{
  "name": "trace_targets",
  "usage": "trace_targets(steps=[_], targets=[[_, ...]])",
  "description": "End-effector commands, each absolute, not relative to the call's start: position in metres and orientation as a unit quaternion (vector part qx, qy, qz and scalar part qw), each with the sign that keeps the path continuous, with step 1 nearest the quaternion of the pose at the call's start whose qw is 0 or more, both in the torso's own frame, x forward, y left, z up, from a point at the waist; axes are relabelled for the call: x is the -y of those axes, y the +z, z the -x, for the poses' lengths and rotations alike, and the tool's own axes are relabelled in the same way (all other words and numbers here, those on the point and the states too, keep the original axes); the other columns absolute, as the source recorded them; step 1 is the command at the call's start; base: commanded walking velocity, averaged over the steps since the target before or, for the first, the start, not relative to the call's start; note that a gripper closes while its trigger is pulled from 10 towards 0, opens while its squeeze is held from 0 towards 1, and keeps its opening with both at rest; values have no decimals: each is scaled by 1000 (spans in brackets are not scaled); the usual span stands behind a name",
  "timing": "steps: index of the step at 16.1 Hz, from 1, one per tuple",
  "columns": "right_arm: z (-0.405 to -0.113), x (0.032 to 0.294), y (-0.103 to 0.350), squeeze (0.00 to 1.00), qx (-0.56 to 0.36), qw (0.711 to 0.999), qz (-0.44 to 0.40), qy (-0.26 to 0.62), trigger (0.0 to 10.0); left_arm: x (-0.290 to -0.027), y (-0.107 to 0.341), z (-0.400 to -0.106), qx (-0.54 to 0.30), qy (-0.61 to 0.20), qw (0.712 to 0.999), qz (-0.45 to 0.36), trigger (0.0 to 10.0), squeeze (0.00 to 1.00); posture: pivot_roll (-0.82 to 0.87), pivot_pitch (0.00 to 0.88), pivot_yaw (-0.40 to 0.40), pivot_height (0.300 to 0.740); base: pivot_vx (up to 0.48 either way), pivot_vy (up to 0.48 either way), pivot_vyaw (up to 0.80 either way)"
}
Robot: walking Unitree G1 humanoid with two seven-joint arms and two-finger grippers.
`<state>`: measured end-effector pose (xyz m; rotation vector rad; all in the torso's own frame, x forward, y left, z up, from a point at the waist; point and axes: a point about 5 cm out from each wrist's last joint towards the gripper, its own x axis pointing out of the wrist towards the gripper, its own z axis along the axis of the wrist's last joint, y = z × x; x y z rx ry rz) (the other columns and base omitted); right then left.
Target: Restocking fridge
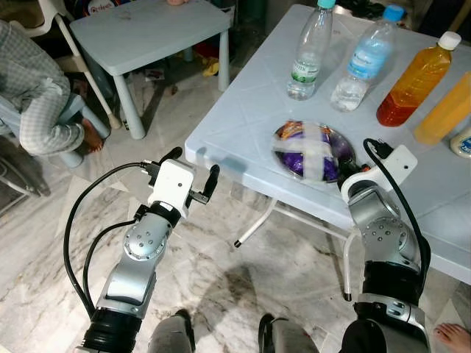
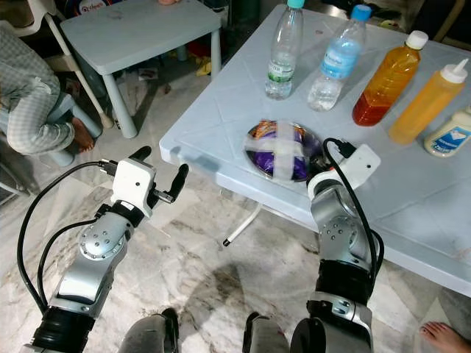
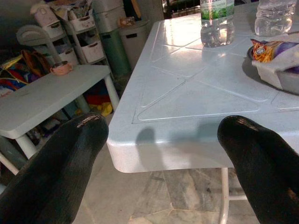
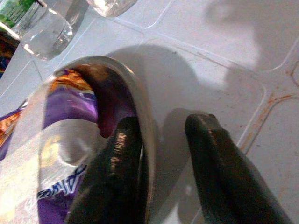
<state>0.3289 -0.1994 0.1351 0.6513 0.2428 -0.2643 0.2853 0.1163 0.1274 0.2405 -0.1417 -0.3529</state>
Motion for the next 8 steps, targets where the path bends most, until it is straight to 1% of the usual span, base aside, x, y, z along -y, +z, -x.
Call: trace_targets(steps=[1, 2, 3, 4, 5, 6, 7, 8], targets=[[-327, 191, 125, 1000, -158, 928, -320, -107, 10000, -116, 131, -286, 75, -178, 973, -124, 10000, 0, 58, 160, 21, 740, 0, 0, 0], [-328, 189, 124, 1000, -165, 929, -318, -89, 10000, -117, 131, -286, 75, -177, 973, -124, 10000, 0, 59, 160, 21, 740, 0, 0, 0], [-329, 189, 124, 769, -169, 930, -317, -79, 10000, -117, 131, -286, 75, -177, 973, -125, 10000, 0, 59, 160, 19, 740, 0, 0, 0], [-330, 191, 123, 0, -174, 929, -319, -76, 10000, -117, 130, -286, 75, -176, 974, -125, 10000, 0, 60, 159, 16, 740, 0, 0, 0], [-331, 192, 123, 0, -175, 927, -323, -77, 10000, -117, 130, -286, 75, -175, 974, -125, 10000, 0, 61, 159, 14, 740, 0, 0, 0], [-331, 195, 121, 0, -179, 926, -321, -82, 9529, -116, 130, -286, 74, -175, 974, -125, 10000, 0, 61, 158, 13, 740, 0, 0, 0], [-331, 199, 118, 0, -186, 923, -325, -91, 0, -116, 130, -286, 74, -174, 974, -124, 10000, 0, 61, 158, 11, 740, 0, 0, 0], [-331, 201, 117, 0, -190, 924, -319, -90, 0, -116, 130, -286, 74, -173, 974, -123, 10000, 0, 61, 157, 9, 740, 0, 0, 0]])
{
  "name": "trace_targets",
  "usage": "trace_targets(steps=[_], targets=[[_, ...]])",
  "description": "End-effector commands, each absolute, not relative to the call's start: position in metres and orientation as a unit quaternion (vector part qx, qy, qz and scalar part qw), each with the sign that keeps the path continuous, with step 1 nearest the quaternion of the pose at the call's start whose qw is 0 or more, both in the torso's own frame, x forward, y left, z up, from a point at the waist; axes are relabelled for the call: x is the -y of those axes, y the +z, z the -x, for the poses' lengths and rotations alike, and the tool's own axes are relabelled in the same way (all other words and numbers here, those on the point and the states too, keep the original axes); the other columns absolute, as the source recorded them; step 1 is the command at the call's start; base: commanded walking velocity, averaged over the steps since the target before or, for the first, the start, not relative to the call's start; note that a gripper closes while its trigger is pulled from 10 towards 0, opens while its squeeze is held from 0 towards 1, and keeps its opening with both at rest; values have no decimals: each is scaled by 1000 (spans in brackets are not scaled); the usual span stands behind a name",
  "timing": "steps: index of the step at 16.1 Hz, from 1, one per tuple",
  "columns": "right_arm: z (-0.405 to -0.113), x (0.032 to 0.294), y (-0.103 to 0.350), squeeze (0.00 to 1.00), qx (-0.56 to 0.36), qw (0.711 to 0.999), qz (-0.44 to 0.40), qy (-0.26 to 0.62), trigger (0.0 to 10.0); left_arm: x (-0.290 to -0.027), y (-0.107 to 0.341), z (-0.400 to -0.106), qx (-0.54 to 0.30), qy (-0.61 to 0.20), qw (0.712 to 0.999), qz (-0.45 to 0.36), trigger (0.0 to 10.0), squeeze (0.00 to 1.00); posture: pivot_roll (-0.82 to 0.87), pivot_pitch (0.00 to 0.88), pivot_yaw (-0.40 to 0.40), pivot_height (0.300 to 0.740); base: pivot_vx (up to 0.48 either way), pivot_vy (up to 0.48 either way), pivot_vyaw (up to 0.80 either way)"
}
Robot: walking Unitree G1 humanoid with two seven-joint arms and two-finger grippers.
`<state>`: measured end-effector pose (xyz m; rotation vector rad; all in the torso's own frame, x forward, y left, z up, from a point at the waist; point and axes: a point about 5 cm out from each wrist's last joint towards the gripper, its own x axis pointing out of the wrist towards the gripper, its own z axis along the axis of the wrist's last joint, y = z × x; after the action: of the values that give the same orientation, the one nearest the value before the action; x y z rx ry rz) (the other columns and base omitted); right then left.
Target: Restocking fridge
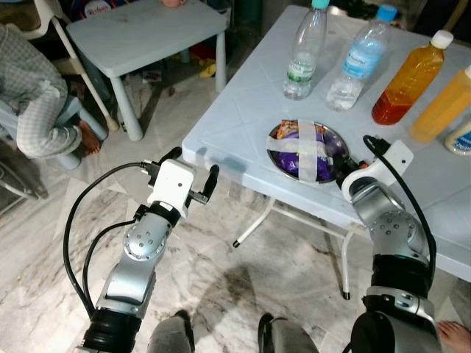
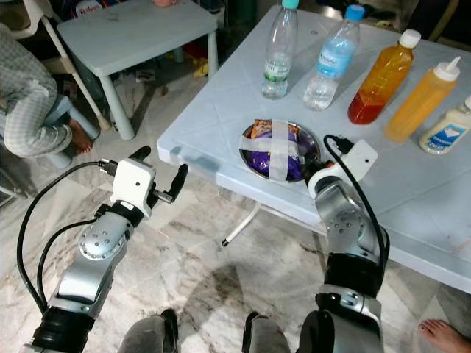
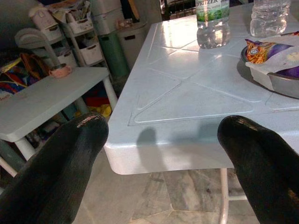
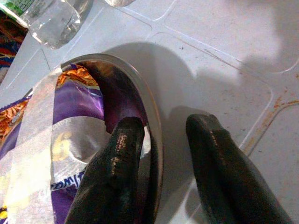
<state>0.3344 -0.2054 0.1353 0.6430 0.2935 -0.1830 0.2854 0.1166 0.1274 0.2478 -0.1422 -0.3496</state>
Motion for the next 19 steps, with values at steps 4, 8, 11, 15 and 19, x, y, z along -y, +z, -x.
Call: trace_targets(steps=[4, 8, 11, 15, 19], targets=[[-330, 204, 111, 0, -204, 923, -313, -93, 0, -116, 129, -286, 74, -171, 975, -123, 10000, 0, 60, 158, 4, 740, 0, 0, 0], [-331, 203, 108, 0, -212, 923, -307, -91, 0, -119, 132, -286, 78, -169, 974, -126, 10000, 0, 62, 166, 8, 740, 0, 0, 0], [-328, 205, 117, 0, -180, 936, -281, -109, 0, -127, 135, -288, 80, -151, 977, -127, 10000, 0, 52, 170, 10, 740, 0, 0, 0], [-306, 195, 115, 0, -127, 954, -249, -108, 0, -142, 119, -281, 37, -105, 988, -105, 10000, 0, 51, 137, -2, 740, 0, 0, 0], [-280, 193, 107, 0, -91, 962, -231, -109, 10000, -151, 100, -270, -3, -71, 993, -91, 10000, 0, 36, 97, -7, 740, 0, 0, 0]])
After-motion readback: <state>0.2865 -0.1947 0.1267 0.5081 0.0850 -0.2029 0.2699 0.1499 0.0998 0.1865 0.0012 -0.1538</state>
